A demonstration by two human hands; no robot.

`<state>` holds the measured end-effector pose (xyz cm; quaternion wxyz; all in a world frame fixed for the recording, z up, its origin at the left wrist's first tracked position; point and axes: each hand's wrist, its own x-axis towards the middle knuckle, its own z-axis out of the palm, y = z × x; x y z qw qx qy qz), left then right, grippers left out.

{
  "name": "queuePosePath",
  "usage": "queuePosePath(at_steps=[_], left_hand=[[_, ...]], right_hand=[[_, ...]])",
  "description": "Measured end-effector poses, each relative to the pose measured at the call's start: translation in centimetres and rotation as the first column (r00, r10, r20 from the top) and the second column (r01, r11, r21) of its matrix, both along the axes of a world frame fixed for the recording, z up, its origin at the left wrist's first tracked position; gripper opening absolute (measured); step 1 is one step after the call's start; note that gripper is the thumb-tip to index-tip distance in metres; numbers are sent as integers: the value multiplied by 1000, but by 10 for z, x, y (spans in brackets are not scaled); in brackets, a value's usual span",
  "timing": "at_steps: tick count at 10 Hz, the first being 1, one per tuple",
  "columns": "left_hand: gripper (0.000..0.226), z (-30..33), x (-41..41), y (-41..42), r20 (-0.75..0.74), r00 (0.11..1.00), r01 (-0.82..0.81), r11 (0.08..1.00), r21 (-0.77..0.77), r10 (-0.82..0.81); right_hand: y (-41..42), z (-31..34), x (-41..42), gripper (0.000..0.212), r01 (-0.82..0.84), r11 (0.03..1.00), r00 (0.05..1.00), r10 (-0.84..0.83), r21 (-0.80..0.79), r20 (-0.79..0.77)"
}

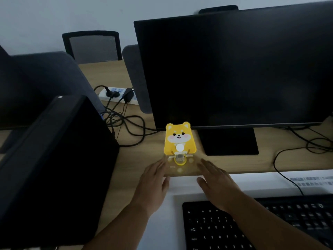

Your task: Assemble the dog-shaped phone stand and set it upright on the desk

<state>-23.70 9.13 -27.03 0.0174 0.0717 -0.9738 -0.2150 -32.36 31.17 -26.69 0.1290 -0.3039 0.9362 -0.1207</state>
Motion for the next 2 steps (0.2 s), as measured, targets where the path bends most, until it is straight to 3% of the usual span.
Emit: queuePosePath(at_steps=[1, 2], left_hand=[[55, 13, 21, 5, -3, 998, -58, 998, -3, 58], [56, 41, 41, 17, -34, 988, -149, 986, 69, 151]], right_hand=[[20, 28, 14, 64, 29, 1000, 999, -29, -1, 16], [43, 67, 34, 50, 172, 961, 984, -158, -218, 80]])
